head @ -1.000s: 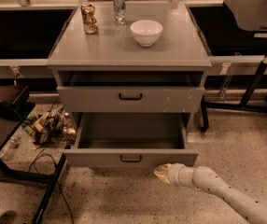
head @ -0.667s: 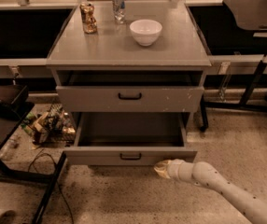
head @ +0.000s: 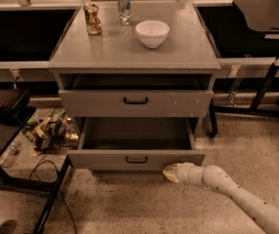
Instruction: Close middle drawer
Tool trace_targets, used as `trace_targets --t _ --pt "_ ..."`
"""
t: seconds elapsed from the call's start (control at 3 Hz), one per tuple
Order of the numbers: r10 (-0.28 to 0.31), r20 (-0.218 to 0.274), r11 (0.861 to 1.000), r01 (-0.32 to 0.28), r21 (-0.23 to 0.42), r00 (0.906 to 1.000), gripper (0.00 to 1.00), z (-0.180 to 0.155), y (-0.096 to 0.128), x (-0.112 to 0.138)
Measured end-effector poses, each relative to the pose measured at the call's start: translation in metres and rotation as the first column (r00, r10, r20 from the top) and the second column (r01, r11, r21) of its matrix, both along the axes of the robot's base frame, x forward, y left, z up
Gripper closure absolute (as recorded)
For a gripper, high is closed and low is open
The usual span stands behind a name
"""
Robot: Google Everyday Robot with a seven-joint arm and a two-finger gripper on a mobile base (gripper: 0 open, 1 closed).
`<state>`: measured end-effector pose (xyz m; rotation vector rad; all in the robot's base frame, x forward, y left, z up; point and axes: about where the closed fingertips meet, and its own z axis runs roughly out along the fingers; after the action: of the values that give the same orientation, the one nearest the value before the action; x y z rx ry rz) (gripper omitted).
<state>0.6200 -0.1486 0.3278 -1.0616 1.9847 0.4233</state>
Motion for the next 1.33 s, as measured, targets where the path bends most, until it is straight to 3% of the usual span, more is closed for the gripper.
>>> trace_targets --t 0.33,1.33 --pt "0.0 0.0 1.0 0.0 0.0 1.0 1.0 0.0 0.0 -0.001" --pt "-0.038 0.035 0.999 0.039 -0.015 0.9987 1.0 0.012 -0.023 0.042"
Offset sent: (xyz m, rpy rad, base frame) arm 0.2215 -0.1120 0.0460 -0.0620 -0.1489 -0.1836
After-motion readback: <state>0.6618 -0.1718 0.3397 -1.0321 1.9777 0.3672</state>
